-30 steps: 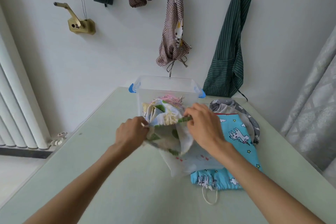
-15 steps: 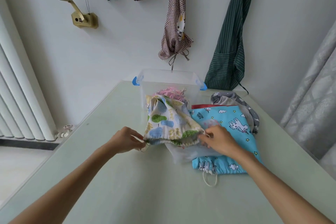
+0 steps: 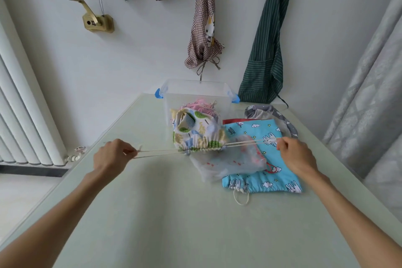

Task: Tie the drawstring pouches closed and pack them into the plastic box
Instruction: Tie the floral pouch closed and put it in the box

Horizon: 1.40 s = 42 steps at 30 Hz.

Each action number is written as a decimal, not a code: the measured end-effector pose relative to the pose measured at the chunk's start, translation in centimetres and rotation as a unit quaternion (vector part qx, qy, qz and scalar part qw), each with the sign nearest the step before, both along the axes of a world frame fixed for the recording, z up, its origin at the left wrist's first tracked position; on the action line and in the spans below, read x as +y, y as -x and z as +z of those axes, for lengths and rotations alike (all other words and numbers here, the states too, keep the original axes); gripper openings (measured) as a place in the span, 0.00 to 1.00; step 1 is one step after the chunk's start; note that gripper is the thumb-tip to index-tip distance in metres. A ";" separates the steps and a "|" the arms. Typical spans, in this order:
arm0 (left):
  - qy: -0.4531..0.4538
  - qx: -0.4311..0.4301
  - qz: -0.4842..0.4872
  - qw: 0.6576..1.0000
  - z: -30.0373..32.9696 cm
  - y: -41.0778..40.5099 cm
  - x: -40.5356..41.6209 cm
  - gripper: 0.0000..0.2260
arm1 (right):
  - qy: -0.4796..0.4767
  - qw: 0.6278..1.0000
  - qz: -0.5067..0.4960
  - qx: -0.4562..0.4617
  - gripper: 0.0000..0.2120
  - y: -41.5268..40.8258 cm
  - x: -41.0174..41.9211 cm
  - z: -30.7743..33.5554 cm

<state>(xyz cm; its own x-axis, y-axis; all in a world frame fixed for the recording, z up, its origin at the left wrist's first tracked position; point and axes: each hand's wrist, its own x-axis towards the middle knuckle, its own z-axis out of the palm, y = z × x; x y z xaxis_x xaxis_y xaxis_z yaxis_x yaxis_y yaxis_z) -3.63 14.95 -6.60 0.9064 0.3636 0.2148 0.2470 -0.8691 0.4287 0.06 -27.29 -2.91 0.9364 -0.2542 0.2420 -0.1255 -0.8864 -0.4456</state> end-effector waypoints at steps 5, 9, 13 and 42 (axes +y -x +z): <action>-0.067 0.166 -0.051 0.982 1.7 -0.5 -1.2 0.14 | 0.080 0.985 0.071 0.134 0.14 0.6 1.4 1.4; -0.023 0.149 -0.127 0.980 2.7 -1.1 -4.4 0.20 | 0.067 0.979 0.159 0.105 0.25 0.9 4.7 2.4; 0.035 0.194 -0.171 0.965 0.1 -1.6 -8.1 0.18 | 0.051 0.959 0.245 0.133 0.19 0.8 8.9 0.3; -0.120 0.059 -0.113 0.985 1.0 0.3 -5.2 0.17 | 0.151 0.955 0.229 0.110 0.16 1.3 5.3 1.5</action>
